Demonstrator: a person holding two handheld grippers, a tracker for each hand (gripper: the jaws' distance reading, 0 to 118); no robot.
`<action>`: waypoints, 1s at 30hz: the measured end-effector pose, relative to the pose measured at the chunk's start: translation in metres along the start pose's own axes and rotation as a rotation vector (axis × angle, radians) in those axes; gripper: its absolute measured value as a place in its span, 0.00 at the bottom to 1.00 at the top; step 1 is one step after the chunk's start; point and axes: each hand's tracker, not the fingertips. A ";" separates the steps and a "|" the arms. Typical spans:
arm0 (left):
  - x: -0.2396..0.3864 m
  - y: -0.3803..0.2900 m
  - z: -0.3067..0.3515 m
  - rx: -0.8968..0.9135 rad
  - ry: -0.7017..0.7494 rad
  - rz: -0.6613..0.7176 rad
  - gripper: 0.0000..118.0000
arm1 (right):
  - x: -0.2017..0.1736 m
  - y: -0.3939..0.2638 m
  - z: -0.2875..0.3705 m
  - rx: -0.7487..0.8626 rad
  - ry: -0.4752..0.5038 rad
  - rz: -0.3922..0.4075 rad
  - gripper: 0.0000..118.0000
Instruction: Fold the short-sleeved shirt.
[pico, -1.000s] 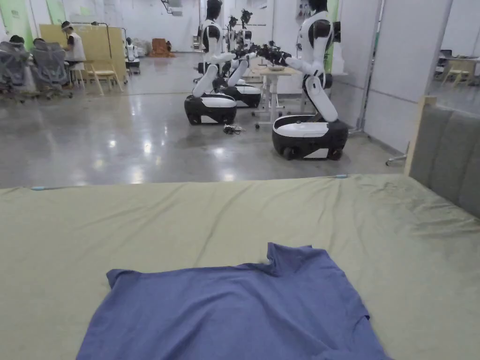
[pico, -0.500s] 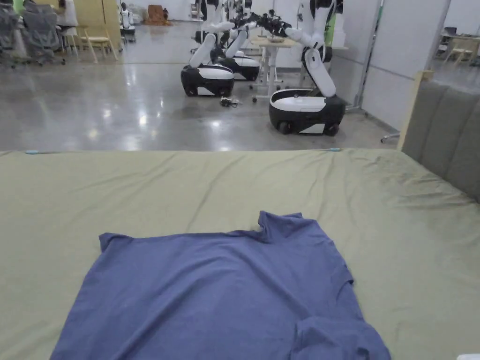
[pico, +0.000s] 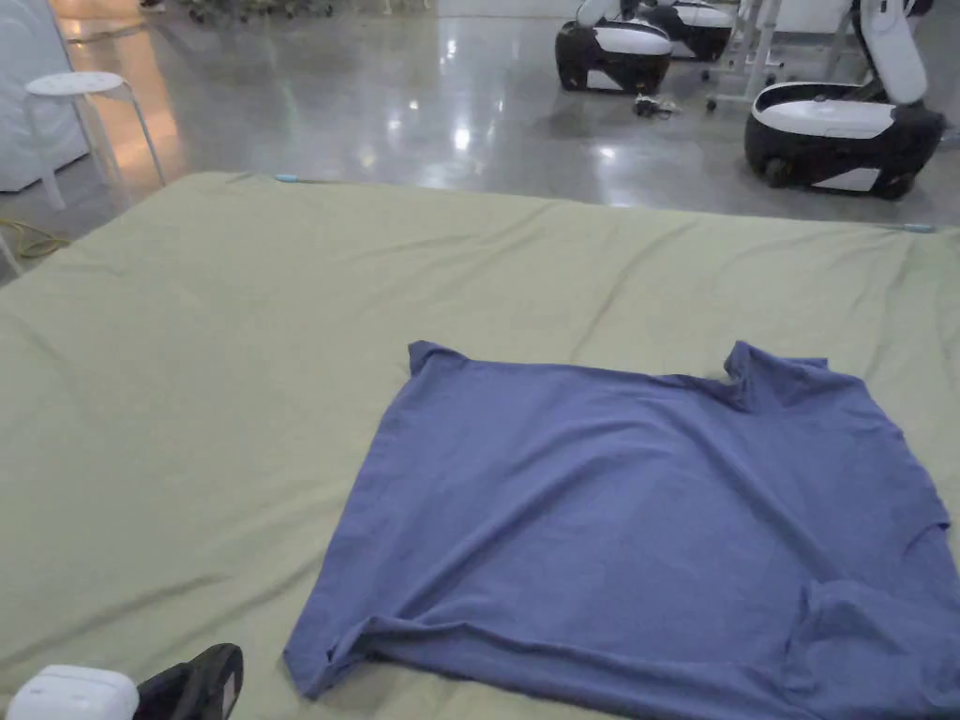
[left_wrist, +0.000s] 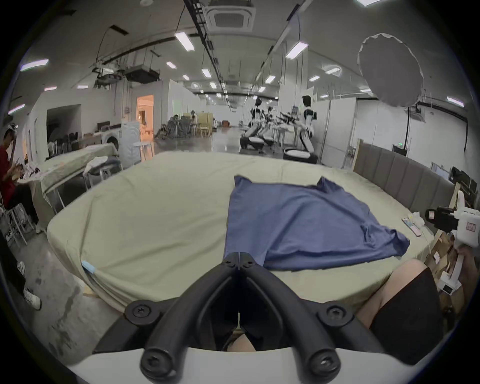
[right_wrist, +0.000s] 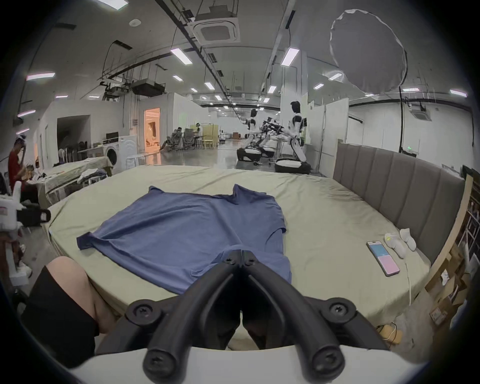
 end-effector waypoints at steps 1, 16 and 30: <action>-0.002 0.000 -0.009 -0.045 -0.015 0.019 0.00 | -0.002 0.001 -0.003 -0.004 0.007 -0.003 0.00; -0.001 -0.018 -0.139 -0.333 -0.055 -0.048 0.45 | 0.001 -0.007 -0.024 -0.087 0.008 -0.014 0.00; 0.001 -0.010 -0.123 -0.276 -0.071 -0.039 0.05 | 0.022 -0.027 -0.054 -0.268 -0.048 0.004 0.85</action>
